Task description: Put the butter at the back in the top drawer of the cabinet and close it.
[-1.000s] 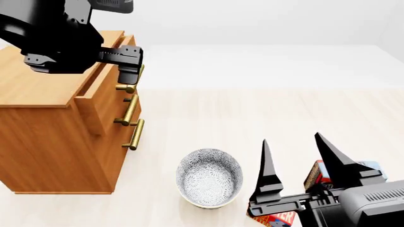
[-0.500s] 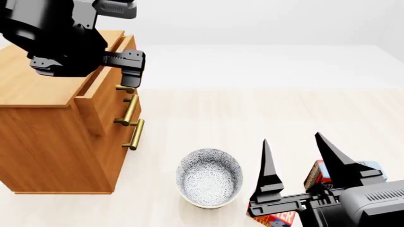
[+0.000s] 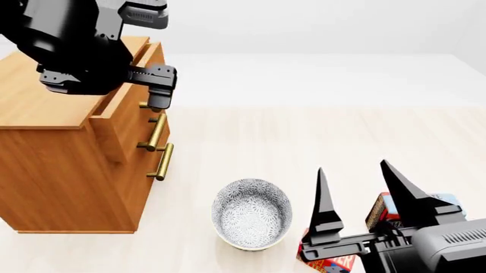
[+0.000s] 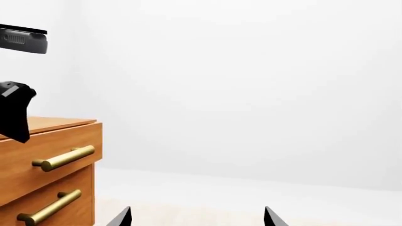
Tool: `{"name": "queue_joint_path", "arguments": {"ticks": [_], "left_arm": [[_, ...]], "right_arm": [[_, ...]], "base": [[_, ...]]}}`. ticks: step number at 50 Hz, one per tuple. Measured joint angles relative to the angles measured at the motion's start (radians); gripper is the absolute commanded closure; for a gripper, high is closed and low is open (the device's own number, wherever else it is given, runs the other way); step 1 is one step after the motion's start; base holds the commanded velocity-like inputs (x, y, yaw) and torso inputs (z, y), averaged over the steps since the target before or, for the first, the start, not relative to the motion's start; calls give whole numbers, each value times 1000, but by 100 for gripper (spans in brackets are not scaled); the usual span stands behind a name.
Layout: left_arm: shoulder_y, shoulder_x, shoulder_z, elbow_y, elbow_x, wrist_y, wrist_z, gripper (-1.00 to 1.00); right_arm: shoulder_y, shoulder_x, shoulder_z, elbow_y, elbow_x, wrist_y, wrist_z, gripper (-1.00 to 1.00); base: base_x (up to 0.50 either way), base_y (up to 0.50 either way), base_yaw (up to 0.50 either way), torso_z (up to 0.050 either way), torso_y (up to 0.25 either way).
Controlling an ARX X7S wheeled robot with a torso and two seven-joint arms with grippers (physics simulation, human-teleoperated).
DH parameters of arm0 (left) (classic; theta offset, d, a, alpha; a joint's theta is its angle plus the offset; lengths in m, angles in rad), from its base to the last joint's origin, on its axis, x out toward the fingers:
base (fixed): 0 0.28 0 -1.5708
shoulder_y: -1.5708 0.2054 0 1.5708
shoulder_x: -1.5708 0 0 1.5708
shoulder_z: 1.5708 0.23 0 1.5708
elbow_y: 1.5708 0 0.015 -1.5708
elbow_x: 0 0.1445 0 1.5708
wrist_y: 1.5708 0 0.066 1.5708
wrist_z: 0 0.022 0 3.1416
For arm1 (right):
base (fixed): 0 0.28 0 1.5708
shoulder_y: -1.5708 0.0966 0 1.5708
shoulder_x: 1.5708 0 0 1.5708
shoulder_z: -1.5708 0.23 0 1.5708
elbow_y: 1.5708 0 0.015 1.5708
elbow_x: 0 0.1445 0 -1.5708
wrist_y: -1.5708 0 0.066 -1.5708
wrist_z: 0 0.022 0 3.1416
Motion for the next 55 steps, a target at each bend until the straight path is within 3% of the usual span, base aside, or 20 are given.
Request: {"name": "queue_joint_path", "arguments": {"ticks": [55], "left_arm": [[42,84,67,-137,139,1,164,-100]], "right_arm": [[-27,26,-5,24,-1,-63,4,-100]], "base": [[0,0,0,0,0]]}}
